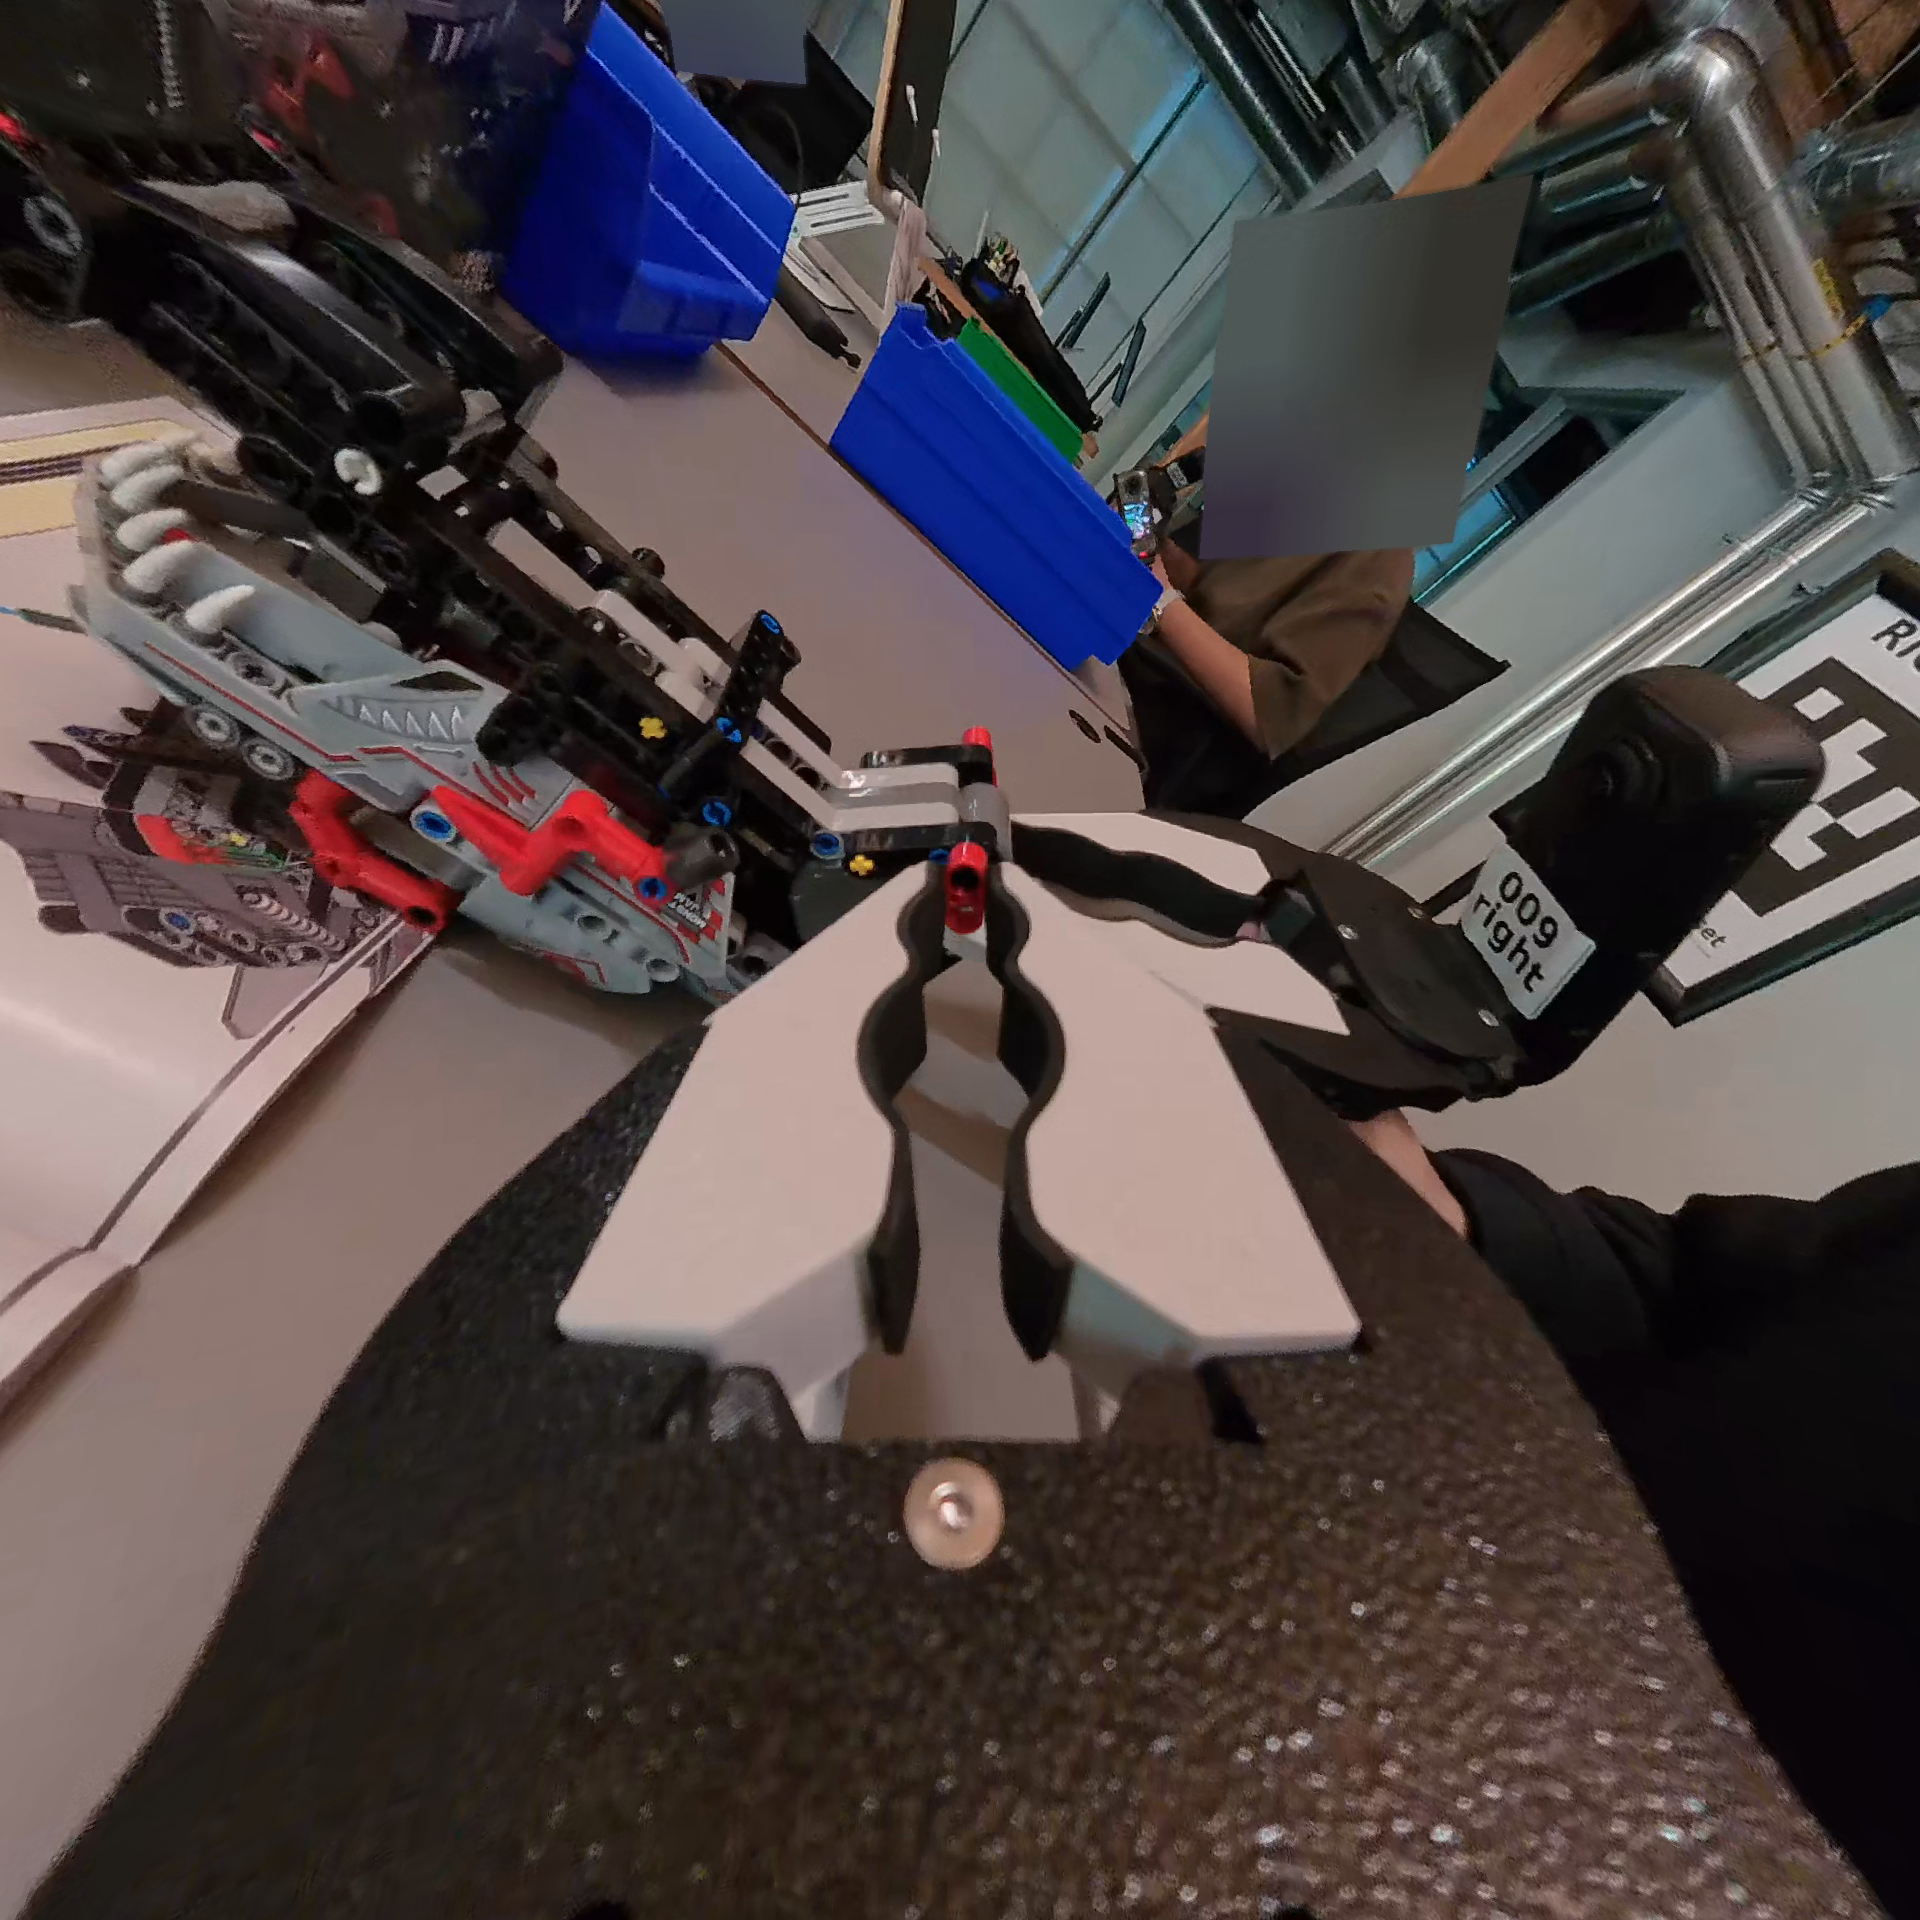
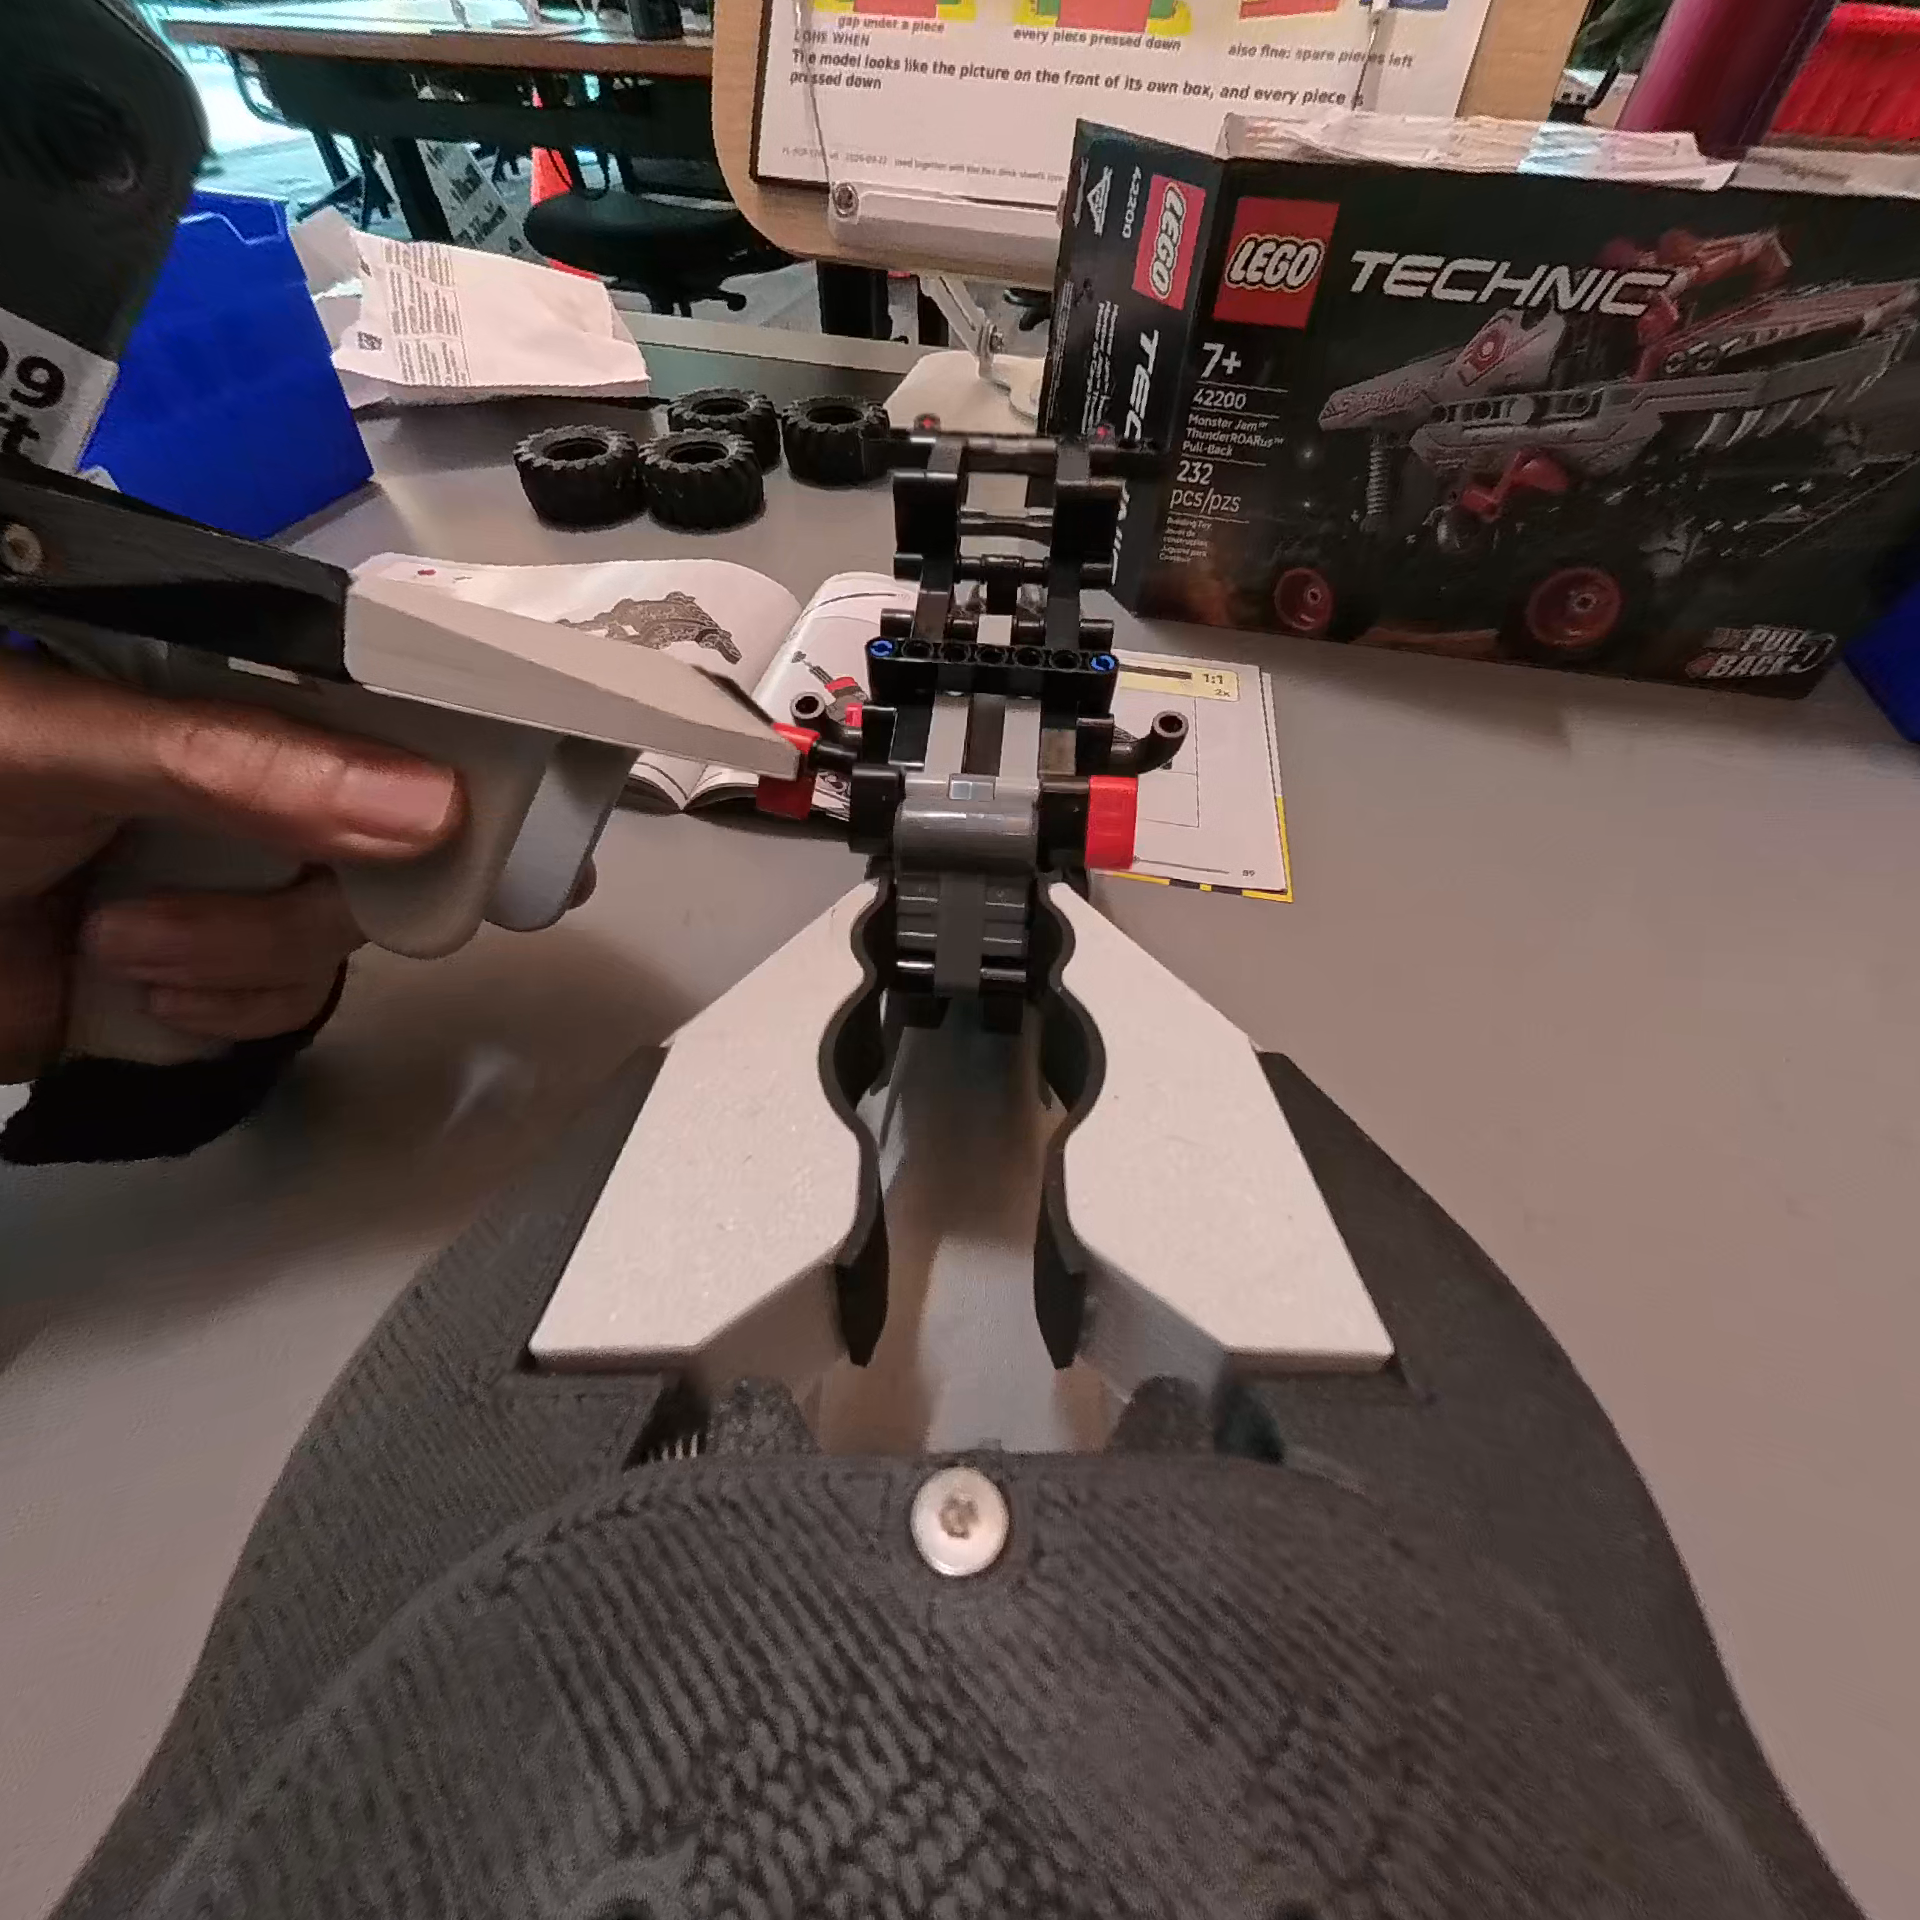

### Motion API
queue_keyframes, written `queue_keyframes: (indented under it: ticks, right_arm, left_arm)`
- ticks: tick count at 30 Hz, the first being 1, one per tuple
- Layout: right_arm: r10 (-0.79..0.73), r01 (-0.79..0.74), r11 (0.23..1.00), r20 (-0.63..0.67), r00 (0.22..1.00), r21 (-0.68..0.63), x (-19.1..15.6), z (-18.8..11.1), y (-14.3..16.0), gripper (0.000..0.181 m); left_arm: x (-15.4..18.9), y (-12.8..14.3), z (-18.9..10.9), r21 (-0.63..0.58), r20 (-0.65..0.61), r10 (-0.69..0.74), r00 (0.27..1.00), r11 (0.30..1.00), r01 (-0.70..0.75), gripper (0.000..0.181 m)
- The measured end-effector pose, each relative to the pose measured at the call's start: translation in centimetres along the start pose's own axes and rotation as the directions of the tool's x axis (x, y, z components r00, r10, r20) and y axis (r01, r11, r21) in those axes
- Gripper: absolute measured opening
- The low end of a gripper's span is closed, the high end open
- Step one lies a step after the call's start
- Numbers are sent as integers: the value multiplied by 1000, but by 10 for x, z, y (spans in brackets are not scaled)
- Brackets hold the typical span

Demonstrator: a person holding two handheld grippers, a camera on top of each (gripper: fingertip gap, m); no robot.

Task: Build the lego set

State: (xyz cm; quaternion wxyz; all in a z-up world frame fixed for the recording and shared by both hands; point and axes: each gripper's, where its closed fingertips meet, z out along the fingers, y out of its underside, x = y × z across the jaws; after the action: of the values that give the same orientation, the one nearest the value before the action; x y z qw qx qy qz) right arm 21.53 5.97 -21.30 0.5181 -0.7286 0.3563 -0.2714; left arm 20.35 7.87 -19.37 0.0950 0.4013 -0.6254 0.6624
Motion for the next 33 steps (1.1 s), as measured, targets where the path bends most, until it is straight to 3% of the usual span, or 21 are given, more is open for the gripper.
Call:
queue_keyframes:
  ticks: [12,18,23,26,30,33]
  right_arm:
    - [-19,19,1000,-19,1000,-4,0,2,0,24]
    - [-79,79,997,-39,996,-12,1,3,2,24]
    - [-149,148,989,-79,986,-21,1,2,0,24]
    - [-155,154,988,-77,985,-23,-1,2,0,24]
    - [-172,171,985,-81,982,-24,-1,1,1,24]
    - [-158,157,987,-80,984,-25,0,0,3,24]
  left_arm:
    - [0,1,1,-19,57,84,995,996,-83,5]
    - [-1,3,2,-82,186,300,936,954,-289,5]
    - [1,4,2,5,92,74,993,997,-74,5]
    - [0,5,4,2,120,126,985,992,-127,5]
    - [2,4,7,13,89,82,993,996,-83,5]
    - [2,6,9,-22,123,163,979,987,-162,5]
